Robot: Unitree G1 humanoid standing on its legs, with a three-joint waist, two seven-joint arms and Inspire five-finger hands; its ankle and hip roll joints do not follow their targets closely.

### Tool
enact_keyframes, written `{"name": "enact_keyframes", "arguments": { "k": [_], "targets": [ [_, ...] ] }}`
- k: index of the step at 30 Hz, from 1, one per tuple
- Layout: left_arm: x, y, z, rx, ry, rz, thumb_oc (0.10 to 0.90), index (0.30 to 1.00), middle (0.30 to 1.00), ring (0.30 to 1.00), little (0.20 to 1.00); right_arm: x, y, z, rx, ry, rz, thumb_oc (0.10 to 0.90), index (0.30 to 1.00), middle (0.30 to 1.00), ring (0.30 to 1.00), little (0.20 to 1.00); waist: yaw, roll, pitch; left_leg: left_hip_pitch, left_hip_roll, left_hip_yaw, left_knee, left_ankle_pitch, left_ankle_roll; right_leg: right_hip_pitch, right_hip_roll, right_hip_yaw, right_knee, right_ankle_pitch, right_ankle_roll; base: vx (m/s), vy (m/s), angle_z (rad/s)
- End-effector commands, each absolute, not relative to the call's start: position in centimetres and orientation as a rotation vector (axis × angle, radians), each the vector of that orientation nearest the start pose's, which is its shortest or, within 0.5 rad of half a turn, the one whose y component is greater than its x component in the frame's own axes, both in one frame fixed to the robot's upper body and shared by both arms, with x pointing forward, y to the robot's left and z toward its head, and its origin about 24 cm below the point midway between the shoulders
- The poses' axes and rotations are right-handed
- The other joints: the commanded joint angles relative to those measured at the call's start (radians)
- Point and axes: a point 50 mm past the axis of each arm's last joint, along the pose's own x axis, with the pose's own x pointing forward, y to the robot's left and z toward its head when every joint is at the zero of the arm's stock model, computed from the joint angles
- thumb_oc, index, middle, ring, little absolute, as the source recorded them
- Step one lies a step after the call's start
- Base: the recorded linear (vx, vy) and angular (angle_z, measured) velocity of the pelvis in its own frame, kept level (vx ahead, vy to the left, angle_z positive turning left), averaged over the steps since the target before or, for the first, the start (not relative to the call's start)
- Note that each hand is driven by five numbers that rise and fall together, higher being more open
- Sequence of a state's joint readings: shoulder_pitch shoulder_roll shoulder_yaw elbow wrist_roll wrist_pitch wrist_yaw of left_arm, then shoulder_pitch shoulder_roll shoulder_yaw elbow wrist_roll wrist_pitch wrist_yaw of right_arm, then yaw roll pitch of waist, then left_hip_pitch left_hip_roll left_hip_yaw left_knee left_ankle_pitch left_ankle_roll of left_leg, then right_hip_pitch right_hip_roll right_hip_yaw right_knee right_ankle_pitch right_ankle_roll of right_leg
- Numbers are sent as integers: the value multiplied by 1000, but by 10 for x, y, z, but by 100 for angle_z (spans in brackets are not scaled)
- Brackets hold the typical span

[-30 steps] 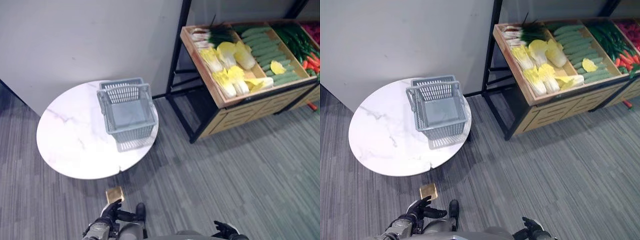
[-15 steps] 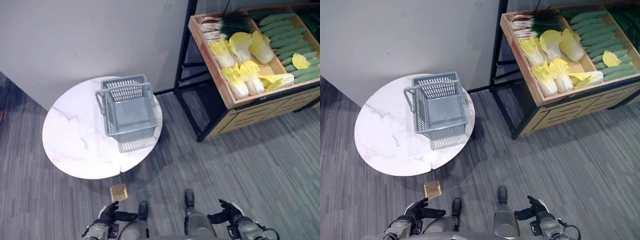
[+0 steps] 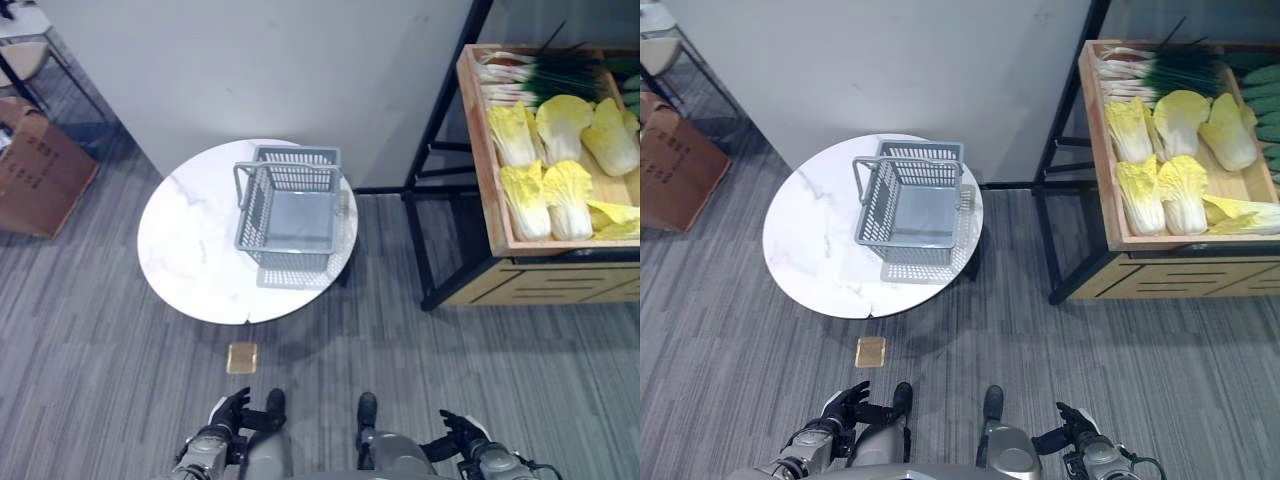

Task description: Get the vegetables into the basket

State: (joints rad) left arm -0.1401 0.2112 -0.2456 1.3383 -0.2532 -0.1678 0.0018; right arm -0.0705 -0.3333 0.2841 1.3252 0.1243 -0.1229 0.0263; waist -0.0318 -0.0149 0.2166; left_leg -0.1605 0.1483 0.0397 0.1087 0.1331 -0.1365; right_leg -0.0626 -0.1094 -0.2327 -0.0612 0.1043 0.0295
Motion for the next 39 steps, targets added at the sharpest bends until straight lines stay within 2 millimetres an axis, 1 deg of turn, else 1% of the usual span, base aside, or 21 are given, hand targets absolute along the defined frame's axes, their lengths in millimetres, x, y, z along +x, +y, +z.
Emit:
{"name": "enact_keyframes", "arguments": {
  "k": [1, 3, 4, 5, 6, 8, 10, 11, 15, 17, 20, 24, 26, 30, 31, 34, 35, 36, 37, 38, 39],
  "targets": [
    [120, 219, -156, 216, 1068, 36, 900, 1000, 1000, 1000, 1000, 105, -265, -149, -362, 1148, -31, 900, 1000, 1000, 1000, 1000, 5, -8, -3, 31, 22, -1, -79, -40, 37, -15, -75, 77, 124, -38, 91, 52, 177, 17],
    [120, 219, -156, 223, 1069, 33, 900, 1000, 1000, 1000, 1000, 104, -265, -149, -361, 1147, -30, 900, 1000, 1000, 1000, 1000, 2, -8, -4, 16, 27, 19, -69, -36, 37, -15, -88, 77, 126, -35, 96, 60, 309, 20],
    [120, 220, -156, 233, 1074, 23, 900, 1000, 1000, 1000, 1000, 101, -264, -150, -353, 1161, -32, 900, 1000, 1000, 1000, 1000, 2, -3, -7, 24, -9, 22, -69, -65, 56, -24, -121, 94, 144, -29, 113, 43, 346, 14],
    [120, 220, -156, 233, 1074, 23, 900, 1000, 1000, 1000, 1000, 101, -264, -150, -353, 1161, -32, 900, 1000, 1000, 1000, 1000, 2, -4, -7, 24, -10, 23, -68, -66, 56, -24, -122, 94, 144, -29, 113, 60, 443, 1],
    [119, 221, -156, 239, 1077, 15, 900, 1000, 1000, 1000, 1000, 100, -262, -151, -348, 1164, -31, 900, 1000, 1000, 1000, 1000, -2, -8, -8, 30, -26, 27, -71, -79, 67, -24, -137, 102, 149, -11, 121, 41, 333, -7],
    [119, 224, -155, 263, 1079, -3, 900, 1000, 1000, 1000, 1000, 106, -254, -152, -348, 1150, 2, 900, 1000, 1000, 1000, 1000, 1, -24, 0, 53, -84, 66, -79, -111, 109, -56, -199, 118, 209, 94, 147, 30, 501, -1],
    [119, 224, -155, 263, 1079, -3, 900, 1000, 1000, 1000, 1000, 106, -254, -152, -348, 1150, 2, 900, 1000, 1000, 1000, 1000, 2, -25, 0, 53, -84, 67, -79, -111, 110, -57, -200, 119, 210, 94, 148, -1, 203, -8],
    [118, 230, -155, 269, 1088, 8, 900, 1000, 1000, 1000, 1000, 110, -248, -152, -348, 1135, 24, 900, 1000, 1000, 1000, 1000, 4, -21, 9, 73, -97, 74, -107, -105, 125, -79, -208, 113, 272, 117, 146, 14, 254, -13],
    [113, 235, -155, 247, 1104, 41, 900, 1000, 1000, 1000, 1000, 114, -241, -153, -333, 1119, 39, 900, 1000, 1000, 1000, 1000, 6, -22, 11, 104, -108, 71, -146, -99, 128, -84, -188, 104, 255, 116, 143, 35, 126, -2],
    [109, 237, -156, 240, 1123, 48, 900, 1000, 1000, 1000, 1000, 119, -239, -152, -334, 1105, 46, 900, 1000, 1000, 1000, 1000, 3, -26, 16, 109, -108, 67, -155, -98, 122, -95, -163, 98, 156, 97, 141, 39, -22, 8],
    [107, 239, -156, 235, 1128, 58, 900, 1000, 1000, 1000, 1000, 123, -238, -151, -335, 1091, 48, 900, 1000, 1000, 1000, 1000, -1, -36, 26, 107, -100, 51, -145, -101, 110, -110, -148, 130, 113, 90, 146, 36, -94, 17],
    [101, 241, -157, 217, 1144, 87, 900, 1000, 1000, 1000, 1000, 126, -245, -148, -354, 1073, 22, 900, 1000, 1000, 1000, 1000, 7, -47, 18, 99, -78, 45, -143, -95, 92, -95, -128, 120, 79, 79, 137, 53, -120, 18],
    [106, 239, -156, 219, 1122, 86, 900, 1000, 1000, 1000, 1000, 139, -253, -140, -409, 1006, -5, 900, 1000, 1000, 1000, 1000, 3, -48, 22, 85, -67, 39, -131, -97, 86, -95, -119, 115, 72, 76, 132, 25, -110, -11],
    [122, 231, -151, 237, 1013, 59, 900, 1000, 1000, 1000, 1000, 195, -277, -91, -603, 676, -55, 900, 1000, 1000, 1000, 1000, -6, -40, 44, 37, -59, 28, -98, -96, 78, -109, -115, 110, 47, 88, 134, -24, -47, -4],
    [125, 229, -150, 248, 992, 38, 900, 1000, 1000, 1000, 1000, 210, -285, -71, -680, 578, -61, 900, 1000, 1000, 1000, 1000, -9, -38, 49, 30, -59, 28, -95, -96, 78, -113, -116, 111, 44, 92, 135, 0, 0, 0],
    [133, 229, -145, 270, 945, 10, 900, 1000, 1000, 1000, 1000, 255, -301, 11, -1022, 213, -34, 900, 1000, 1000, 1000, 1000, -10, -32, 65, 6, -63, 28, -89, -96, 77, -133, -123, 118, 38, 104, 143, 0, 0, 0],
    [135, 229, -144, 270, 931, 15, 900, 1000, 1000, 1000, 1000, 264, -300, 32, -1079, 113, -55, 900, 1000, 1000, 1000, 1000, -11, -33, 67, 0, -64, 28, -88, -96, 77, -138, -126, 119, 36, 109, 145, 0, 0, 0],
    [135, 229, -144, 270, 931, 14, 900, 1000, 1000, 1000, 1000, 263, -300, 32, -1080, 114, -56, 900, 1000, 1000, 1000, 1000, -10, -32, 66, -1, -64, 28, -88, -96, 78, -139, -126, 119, 36, 109, 145, -2, 30, -3],
    [140, 231, -142, 278, 921, 29, 900, 1000, 1000, 1000, 1000, 280, -293, 85, -1224, -122, -76, 900, 1000, 1000, 1000, 1000, -7, -34, 69, -10, -67, 29, -87, -97, 79, -146, -131, 122, 31, 115, 148, 0, 0, 0],
    [141, 231, -141, 276, 913, 36, 900, 1000, 1000, 1000, 1000, 283, -291, 104, -1286, -204, -95, 900, 1000, 1000, 1000, 1000, -4, -34, 70, -13, -68, 28, -89, -97, 80, -148, -133, 122, 30, 116, 149, 3, 28, -4],
    [141, 231, -141, 276, 913, 35, 900, 1000, 1000, 1000, 1000, 283, -291, 104, -1286, -203, -95, 900, 1000, 1000, 1000, 1000, -4, -34, 70, -13, -68, 28, -89, -97, 80, -148, -133, 122, 30, 116, 149, 0, 0, 0]
  ]
}}
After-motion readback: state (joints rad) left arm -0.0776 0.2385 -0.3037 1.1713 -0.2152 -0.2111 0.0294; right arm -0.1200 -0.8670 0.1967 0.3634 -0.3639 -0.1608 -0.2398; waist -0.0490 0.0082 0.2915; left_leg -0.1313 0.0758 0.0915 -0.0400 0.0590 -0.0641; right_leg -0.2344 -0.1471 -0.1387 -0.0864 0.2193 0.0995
